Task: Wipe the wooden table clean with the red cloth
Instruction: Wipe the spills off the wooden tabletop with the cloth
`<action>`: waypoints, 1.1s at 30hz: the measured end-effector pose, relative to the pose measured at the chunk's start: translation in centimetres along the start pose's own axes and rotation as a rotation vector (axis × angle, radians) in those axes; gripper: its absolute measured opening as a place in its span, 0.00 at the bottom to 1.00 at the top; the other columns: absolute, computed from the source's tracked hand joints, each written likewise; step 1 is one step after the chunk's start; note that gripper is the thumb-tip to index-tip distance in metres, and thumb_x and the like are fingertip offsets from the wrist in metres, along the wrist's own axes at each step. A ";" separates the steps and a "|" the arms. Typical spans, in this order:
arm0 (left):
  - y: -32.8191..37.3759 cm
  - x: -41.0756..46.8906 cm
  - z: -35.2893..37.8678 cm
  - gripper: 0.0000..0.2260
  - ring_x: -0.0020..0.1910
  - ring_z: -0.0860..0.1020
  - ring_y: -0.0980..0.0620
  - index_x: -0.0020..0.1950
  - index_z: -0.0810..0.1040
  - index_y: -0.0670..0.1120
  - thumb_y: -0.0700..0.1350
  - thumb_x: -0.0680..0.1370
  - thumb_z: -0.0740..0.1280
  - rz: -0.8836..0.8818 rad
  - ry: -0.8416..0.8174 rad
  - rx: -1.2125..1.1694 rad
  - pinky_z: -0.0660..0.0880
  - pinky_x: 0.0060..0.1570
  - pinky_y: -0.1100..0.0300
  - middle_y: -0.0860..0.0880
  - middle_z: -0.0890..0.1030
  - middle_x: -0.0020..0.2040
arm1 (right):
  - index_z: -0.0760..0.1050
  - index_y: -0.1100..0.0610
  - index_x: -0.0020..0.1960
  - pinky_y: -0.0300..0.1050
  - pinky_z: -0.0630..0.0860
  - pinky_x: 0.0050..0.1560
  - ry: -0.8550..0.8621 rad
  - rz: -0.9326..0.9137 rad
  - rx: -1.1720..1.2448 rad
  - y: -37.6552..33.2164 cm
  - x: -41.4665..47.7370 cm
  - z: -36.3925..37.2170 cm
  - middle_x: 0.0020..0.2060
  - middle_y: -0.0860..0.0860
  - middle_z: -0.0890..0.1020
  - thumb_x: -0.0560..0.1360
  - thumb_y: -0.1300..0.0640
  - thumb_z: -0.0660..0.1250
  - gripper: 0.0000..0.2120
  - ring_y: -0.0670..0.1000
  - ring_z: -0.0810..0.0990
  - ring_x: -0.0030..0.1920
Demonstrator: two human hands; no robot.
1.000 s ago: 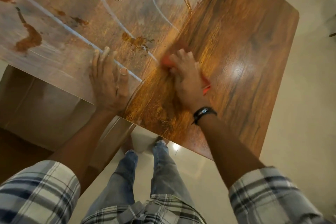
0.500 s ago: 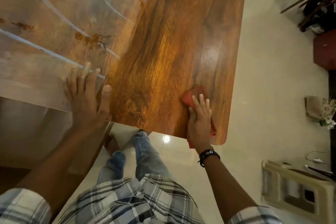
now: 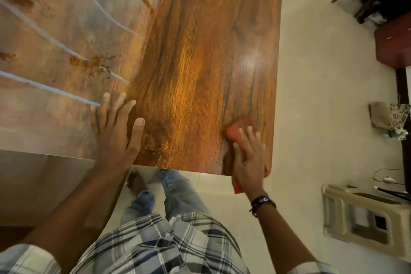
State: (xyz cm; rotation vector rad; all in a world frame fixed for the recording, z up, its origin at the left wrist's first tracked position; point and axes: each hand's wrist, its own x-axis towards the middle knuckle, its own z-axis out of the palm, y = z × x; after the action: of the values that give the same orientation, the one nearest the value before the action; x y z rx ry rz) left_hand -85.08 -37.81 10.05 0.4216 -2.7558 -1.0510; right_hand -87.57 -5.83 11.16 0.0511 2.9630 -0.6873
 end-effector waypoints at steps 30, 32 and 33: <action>-3.1 19.6 -1.6 0.25 0.81 0.53 0.45 0.73 0.70 0.42 0.53 0.84 0.48 -0.155 0.205 0.017 0.48 0.76 0.37 0.44 0.67 0.76 | 0.67 0.51 0.76 0.60 0.45 0.79 -0.395 -0.924 -0.041 -22.5 25.6 9.3 0.78 0.52 0.61 0.83 0.57 0.59 0.21 0.57 0.52 0.80; -3.1 20.8 -1.5 0.25 0.80 0.54 0.43 0.73 0.70 0.40 0.53 0.84 0.47 -0.126 0.203 0.035 0.50 0.76 0.36 0.42 0.68 0.76 | 0.65 0.50 0.76 0.60 0.46 0.79 -0.493 -1.102 -0.113 -20.6 20.0 9.1 0.79 0.52 0.60 0.82 0.56 0.58 0.23 0.56 0.51 0.80; -3.0 21.4 -1.3 0.25 0.80 0.55 0.42 0.73 0.70 0.40 0.52 0.84 0.47 -0.110 0.204 0.041 0.51 0.76 0.35 0.42 0.68 0.76 | 0.63 0.49 0.77 0.59 0.46 0.79 -0.553 -1.198 -0.160 -19.6 17.9 8.7 0.79 0.51 0.59 0.81 0.55 0.59 0.24 0.55 0.50 0.81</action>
State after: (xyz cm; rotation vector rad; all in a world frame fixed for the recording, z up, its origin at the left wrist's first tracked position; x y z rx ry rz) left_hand -104.41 -47.60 10.07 0.6551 -2.6022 -0.9191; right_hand -105.66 -27.09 10.07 -1.6784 2.2207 -0.3910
